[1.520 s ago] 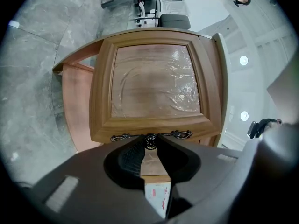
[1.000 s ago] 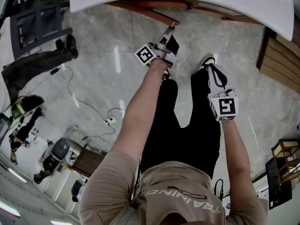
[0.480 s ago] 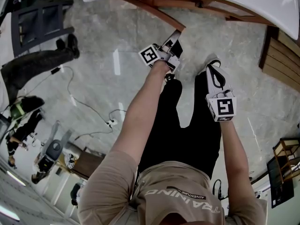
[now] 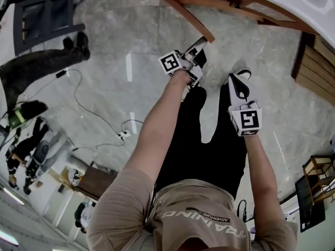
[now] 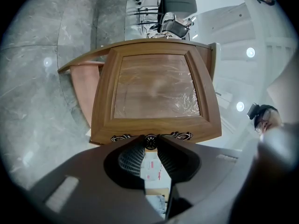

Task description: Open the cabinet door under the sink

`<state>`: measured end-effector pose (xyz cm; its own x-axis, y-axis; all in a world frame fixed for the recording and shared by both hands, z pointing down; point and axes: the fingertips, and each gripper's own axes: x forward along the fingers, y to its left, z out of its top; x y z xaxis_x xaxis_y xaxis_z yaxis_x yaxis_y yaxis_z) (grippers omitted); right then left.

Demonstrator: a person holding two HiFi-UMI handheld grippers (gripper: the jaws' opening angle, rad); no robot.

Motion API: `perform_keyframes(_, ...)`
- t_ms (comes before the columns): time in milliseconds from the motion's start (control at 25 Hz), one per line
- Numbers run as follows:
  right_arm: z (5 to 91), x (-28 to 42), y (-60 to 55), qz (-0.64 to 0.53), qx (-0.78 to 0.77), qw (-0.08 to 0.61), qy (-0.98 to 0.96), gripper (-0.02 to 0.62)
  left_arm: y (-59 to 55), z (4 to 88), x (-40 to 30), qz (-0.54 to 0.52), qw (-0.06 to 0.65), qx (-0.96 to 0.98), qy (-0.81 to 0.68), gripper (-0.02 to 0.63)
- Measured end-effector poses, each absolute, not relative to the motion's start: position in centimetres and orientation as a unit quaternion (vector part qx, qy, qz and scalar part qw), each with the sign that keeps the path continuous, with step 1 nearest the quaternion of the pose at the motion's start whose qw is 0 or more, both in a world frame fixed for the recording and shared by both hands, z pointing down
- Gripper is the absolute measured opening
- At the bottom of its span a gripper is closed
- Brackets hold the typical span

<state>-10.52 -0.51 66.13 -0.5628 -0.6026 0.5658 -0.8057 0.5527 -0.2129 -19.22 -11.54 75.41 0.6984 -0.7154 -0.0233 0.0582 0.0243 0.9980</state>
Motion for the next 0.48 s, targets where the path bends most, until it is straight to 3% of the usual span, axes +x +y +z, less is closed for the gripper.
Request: perform_keyframes(480,65.6,-14.5,-0.6,0.218,0.399,0.225,-0.862,0.002,-8.5,75.8,-23.5,-0.27,0.677,0.638,-0.248,0.097)
